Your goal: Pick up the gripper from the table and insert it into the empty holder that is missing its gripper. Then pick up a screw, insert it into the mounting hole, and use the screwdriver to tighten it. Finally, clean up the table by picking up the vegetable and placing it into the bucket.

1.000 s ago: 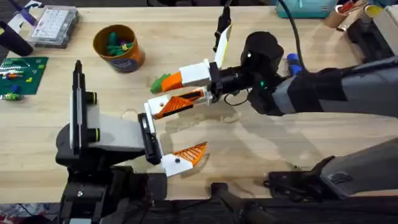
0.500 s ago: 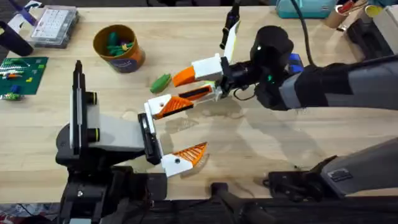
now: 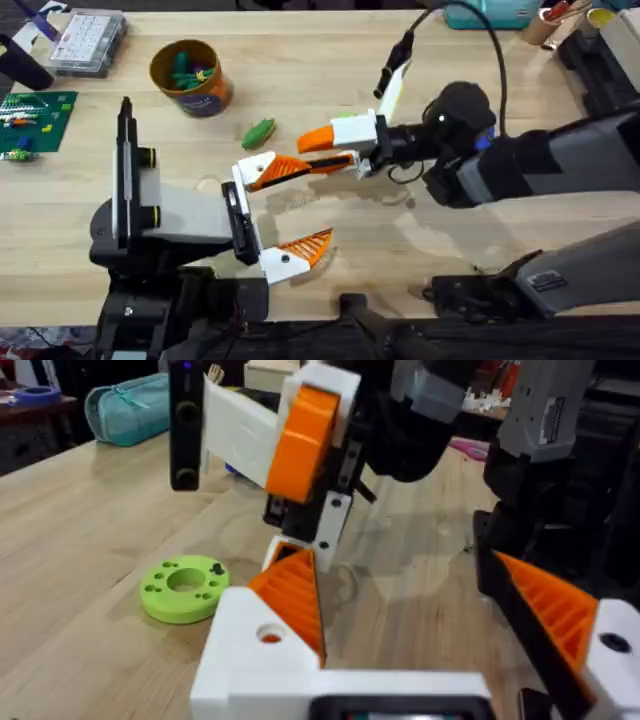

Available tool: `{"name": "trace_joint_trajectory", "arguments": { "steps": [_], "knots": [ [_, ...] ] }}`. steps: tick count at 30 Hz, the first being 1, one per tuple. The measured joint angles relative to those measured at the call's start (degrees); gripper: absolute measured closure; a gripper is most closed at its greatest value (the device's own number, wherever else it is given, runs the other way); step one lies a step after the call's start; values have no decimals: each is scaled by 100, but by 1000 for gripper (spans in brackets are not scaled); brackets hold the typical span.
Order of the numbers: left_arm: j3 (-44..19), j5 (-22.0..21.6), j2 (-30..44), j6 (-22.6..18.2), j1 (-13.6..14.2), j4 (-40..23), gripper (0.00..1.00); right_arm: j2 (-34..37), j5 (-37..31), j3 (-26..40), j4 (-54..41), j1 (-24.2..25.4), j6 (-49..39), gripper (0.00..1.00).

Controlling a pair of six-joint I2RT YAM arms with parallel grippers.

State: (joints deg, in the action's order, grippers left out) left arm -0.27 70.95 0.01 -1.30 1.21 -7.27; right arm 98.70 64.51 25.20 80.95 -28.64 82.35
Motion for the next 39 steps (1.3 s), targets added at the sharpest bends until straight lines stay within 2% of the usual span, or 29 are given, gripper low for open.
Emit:
{"name": "trace_joint_trajectory", "arguments": {
  "steps": [17,20,23,26,30,32,34,39],
  "knots": [
    [0,-1,0,0,0,0,15,0,-347,-102,9,-291,39,7],
    [0,-1,0,0,0,0,15,0,-361,-102,11,-315,41,44],
    [0,-1,0,0,0,0,14,0,-368,-102,12,-317,62,129],
    [0,-1,0,0,0,1,14,0,-371,-102,12,-317,75,290],
    [0,-1,0,0,0,0,15,0,-386,-102,15,-317,74,569],
    [0,-1,0,18,0,-2,15,0,-387,-102,29,-317,95,797],
    [0,0,0,28,0,-3,15,0,-394,-100,85,-317,112,960],
    [0,0,0,36,0,-2,14,0,-410,-102,74,-317,124,986]
  ]
}}
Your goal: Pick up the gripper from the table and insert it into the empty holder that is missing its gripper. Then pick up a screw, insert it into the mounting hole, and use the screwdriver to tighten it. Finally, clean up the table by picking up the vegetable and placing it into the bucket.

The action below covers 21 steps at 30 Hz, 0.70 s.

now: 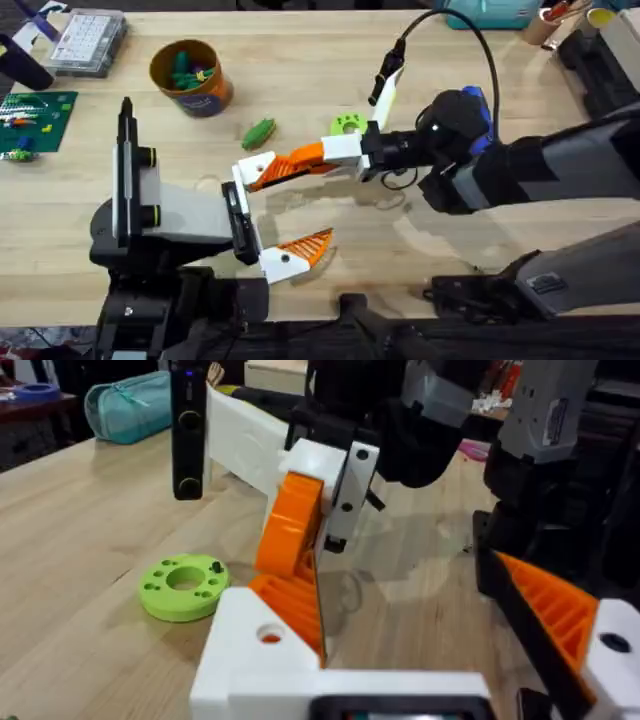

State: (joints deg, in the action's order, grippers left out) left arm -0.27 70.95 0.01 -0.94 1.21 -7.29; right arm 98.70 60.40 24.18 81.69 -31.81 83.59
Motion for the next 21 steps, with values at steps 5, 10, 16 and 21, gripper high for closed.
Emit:
{"name": "trace_joint_trajectory", "arguments": {
  "steps": [5,10,16,21],
  "knots": [
    [0,-1,0,5,0,-2,14,0,-8,0,0,0,0,987],
    [0,-1,0,5,0,0,15,-1,-37,0,0,0,4,989],
    [0,-12,-1,6,-2,0,14,0,-93,1,0,-20,20,990],
    [0,-36,0,5,-2,3,14,-1,-145,18,-5,-52,22,990]
  ]
}}
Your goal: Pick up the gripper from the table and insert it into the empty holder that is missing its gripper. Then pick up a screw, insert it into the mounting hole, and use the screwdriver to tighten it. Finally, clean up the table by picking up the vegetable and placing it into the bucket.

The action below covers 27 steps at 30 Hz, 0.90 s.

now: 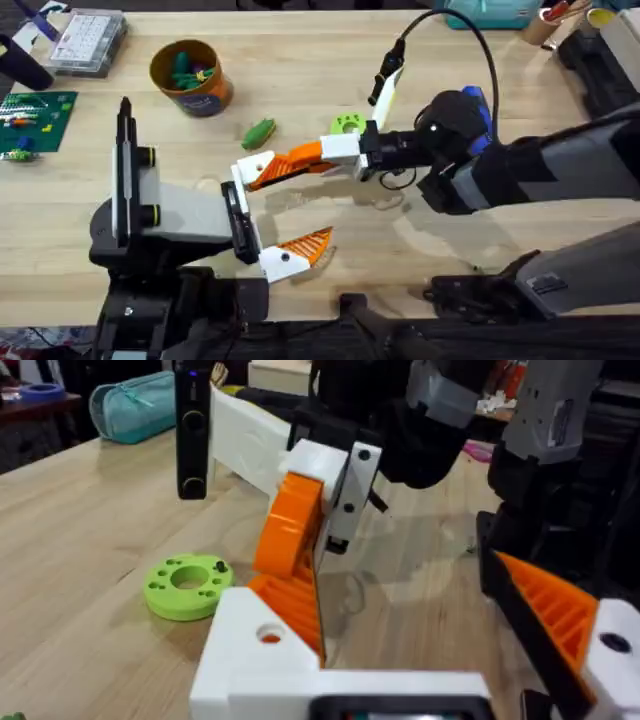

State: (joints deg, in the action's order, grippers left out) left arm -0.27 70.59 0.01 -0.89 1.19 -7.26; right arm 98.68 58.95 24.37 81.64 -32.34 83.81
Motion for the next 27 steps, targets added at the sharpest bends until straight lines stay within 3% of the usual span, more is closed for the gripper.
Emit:
{"name": "trace_joint_trajectory", "arguments": {
  "steps": [27],
  "knots": [
    [0,-79,-1,-2,-4,14,14,1,-122,25,-21,112,0,991]
  ]
}}
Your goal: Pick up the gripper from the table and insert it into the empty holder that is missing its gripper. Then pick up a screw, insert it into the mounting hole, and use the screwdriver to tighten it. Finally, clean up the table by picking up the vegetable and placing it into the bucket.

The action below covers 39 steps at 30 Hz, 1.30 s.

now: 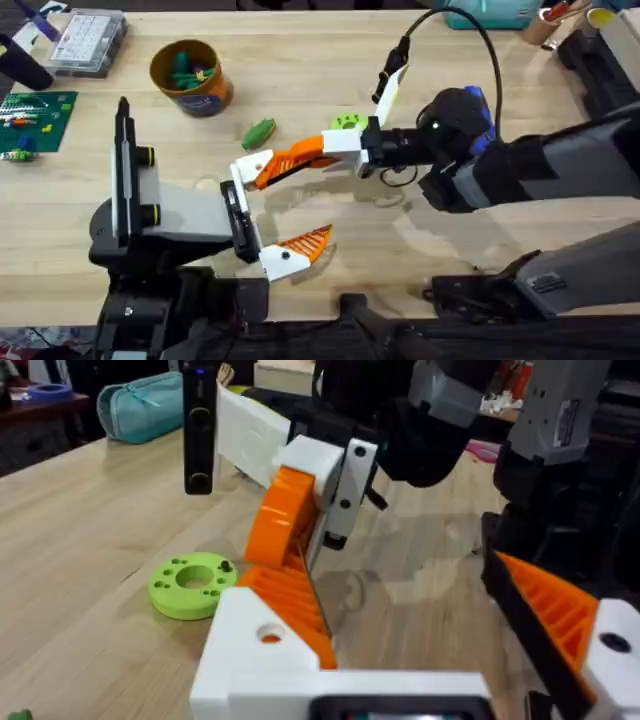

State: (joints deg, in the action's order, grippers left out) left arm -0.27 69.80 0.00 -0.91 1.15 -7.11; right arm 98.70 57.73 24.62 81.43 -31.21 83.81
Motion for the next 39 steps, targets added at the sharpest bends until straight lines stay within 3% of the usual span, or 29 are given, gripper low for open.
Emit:
{"name": "trace_joint_trajectory", "arguments": {
  "steps": [28,29,33,35,36,39],
  "knots": [
    [2,-88,1,2,-33,12,14,-2,-393,0,-1,-248,5,977],
    [2,-83,1,2,-33,13,14,0,-395,0,-4,-251,20,902],
    [0,37,1,-3,7,-3,14,0,-440,9,-28,-320,21,322],
    [0,74,1,-4,7,-9,14,0,-449,11,-33,-335,19,103],
    [0,85,1,-4,7,-12,14,0,-452,11,-35,-340,15,34],
    [0,101,1,-4,7,-15,14,-2,-370,15,-35,-327,17,8]
  ]
}}
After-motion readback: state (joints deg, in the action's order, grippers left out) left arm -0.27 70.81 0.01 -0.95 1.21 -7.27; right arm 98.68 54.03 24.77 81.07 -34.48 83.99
